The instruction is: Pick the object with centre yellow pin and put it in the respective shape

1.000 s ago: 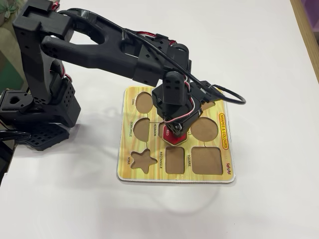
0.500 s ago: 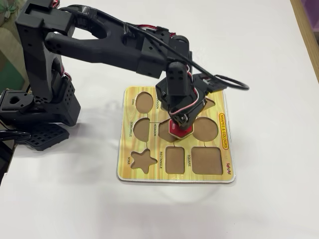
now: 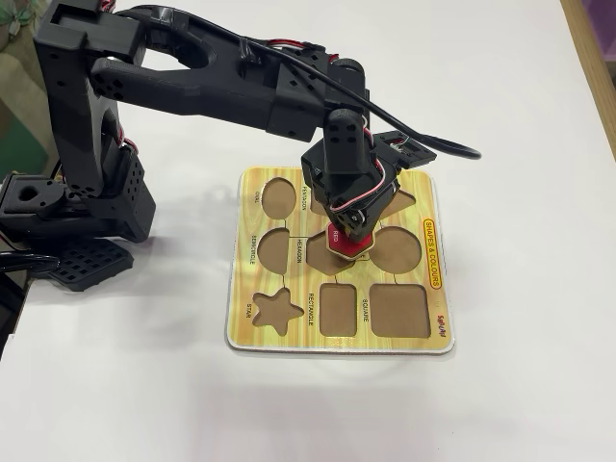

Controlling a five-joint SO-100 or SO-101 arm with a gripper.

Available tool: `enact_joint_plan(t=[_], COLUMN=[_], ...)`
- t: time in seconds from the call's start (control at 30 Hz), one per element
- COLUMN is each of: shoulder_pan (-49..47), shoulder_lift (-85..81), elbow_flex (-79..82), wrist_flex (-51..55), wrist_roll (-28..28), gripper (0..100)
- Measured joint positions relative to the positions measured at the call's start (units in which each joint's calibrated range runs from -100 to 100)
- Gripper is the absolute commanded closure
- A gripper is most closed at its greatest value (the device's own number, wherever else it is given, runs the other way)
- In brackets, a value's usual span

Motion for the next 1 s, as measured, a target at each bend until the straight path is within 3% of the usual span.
enact_joint_plan(t=[1.0], shoulder_pan=[0.28], shoulder_lift=[0.00], elbow_flex=[4.59], wrist_flex=[0.00], wrist_roll=[0.00], gripper=[95])
